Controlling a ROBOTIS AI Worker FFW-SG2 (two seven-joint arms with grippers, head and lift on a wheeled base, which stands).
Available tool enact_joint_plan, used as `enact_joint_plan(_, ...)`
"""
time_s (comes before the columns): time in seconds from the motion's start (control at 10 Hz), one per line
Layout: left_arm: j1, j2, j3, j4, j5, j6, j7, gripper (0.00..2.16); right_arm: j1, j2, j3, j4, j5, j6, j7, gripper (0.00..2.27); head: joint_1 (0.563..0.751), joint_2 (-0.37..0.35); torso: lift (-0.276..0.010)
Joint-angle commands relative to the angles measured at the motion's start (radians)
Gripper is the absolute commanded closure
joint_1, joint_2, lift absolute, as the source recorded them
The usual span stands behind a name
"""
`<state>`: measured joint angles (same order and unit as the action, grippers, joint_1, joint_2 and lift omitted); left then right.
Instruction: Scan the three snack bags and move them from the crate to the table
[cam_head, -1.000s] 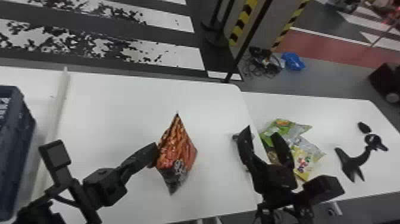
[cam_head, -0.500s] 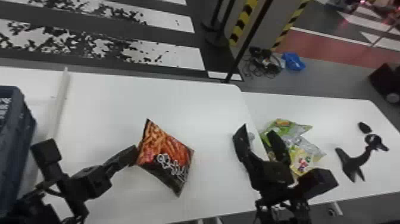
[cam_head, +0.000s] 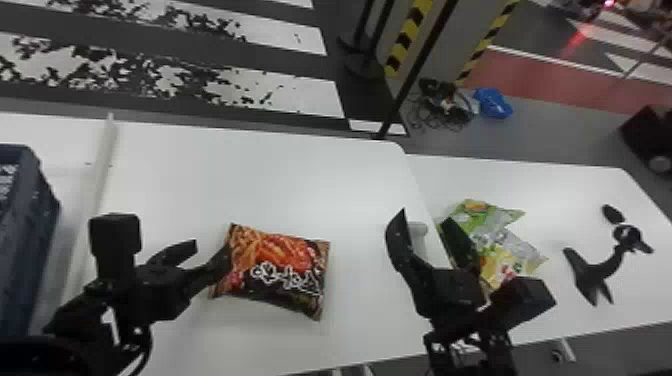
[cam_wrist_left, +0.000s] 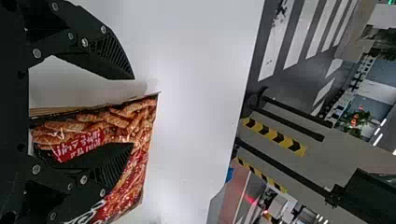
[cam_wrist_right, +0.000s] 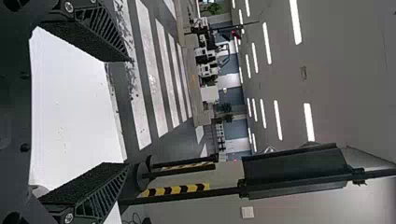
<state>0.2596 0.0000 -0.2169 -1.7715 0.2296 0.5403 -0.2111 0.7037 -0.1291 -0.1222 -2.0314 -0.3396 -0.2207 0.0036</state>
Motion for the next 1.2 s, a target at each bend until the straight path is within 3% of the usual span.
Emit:
enact_joint_plan(0.0, 0.076, -0.003, 0.005, -0.095, -0.003, -0.114, 0.041, 0.03, 0.005, -0.001, 0.013, -0.004, 0.002, 0.008, 0.003, 0.09, 0.695, -0.35, -0.062)
enact_joint_plan(0.2, 0.213, 0.009, 0.053, -0.284, 0.004, -0.179, 0.052, 0.03, 0.02, -0.006, 0.039, -0.009, 0.022, 0.018, 0.032, 0.09, 0.695, -0.35, -0.062)
enact_joint_plan(0.4, 0.328, 0.028, 0.12, -0.399, 0.014, -0.277, 0.055, 0.03, 0.025, -0.009, 0.059, -0.009, 0.033, 0.097, 0.085, 0.09, 0.695, -0.278, -0.062)
enact_joint_plan(0.7, 0.455, 0.034, 0.202, -0.473, -0.013, -0.394, 0.075, 0.03, 0.023, -0.01, 0.113, -0.004, 0.102, 0.186, 0.113, 0.09, 0.695, -0.152, -0.062)
enact_joint_plan(1.0, 0.523, 0.04, 0.234, -0.465, -0.072, -0.44, 0.108, 0.02, 0.005, -0.026, 0.17, 0.034, 0.195, 0.263, 0.157, 0.09, 0.695, -0.018, -0.062)
enact_joint_plan(1.1, 0.535, 0.051, 0.234, -0.465, -0.079, -0.443, 0.114, 0.02, -0.004, -0.03, 0.194, 0.063, 0.226, 0.263, 0.168, 0.09, 0.695, 0.023, -0.062)
